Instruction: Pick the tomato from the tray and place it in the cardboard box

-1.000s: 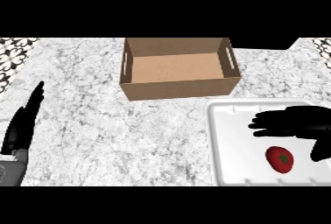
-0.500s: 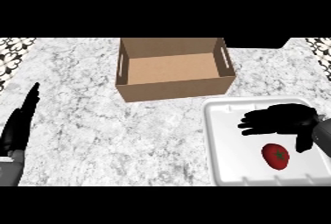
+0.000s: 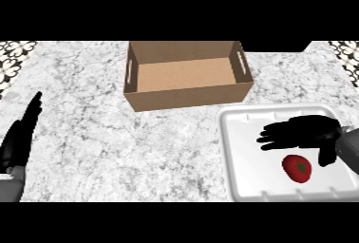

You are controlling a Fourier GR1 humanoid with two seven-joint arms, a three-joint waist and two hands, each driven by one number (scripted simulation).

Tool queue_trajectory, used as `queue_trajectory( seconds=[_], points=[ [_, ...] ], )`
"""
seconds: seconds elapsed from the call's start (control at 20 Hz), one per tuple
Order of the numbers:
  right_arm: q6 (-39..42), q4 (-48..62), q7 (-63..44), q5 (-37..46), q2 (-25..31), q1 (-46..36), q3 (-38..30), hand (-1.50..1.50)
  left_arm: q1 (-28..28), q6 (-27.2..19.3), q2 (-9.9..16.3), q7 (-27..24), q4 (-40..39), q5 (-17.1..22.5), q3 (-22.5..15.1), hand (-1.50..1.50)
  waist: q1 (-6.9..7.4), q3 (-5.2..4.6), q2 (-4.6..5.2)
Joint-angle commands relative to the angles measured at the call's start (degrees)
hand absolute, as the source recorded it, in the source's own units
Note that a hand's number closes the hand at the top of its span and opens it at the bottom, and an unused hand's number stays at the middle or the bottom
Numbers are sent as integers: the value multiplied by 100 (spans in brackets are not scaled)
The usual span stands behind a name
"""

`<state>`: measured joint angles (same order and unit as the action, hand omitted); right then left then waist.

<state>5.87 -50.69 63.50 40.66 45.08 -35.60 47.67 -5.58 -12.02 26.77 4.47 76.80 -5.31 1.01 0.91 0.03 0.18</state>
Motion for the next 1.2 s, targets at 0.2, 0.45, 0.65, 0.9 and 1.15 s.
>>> queue_trajectory(
  seconds=[0.2, 0.45, 0.65, 0.9, 1.15],
  points=[
    [213, -433, 1419, -294, 380, 169, 112, -150, 21, -101, -177, -144, -159, -113, 21, 0, -67, -3, -5],
    [363, -787, 965, -161, 413, 213, 248, -150, -102, -7, -116, -222, -326, -111, 178, 0, -69, -5, -13],
    [-76, -554, 792, 331, 454, 417, 186, -150, -222, 98, -177, -114, -394, -176, 190, 0, -78, -3, -12],
    [196, -1103, -54, 647, 102, 719, 172, -150, -199, 271, -141, -105, -327, -153, 341, 0, -97, -5, -20],
    [-707, -351, 394, 505, -324, 692, -350, 150, -128, 212, -233, 156, 42, -252, 299, 0, -41, 4, -6]
  ],
)
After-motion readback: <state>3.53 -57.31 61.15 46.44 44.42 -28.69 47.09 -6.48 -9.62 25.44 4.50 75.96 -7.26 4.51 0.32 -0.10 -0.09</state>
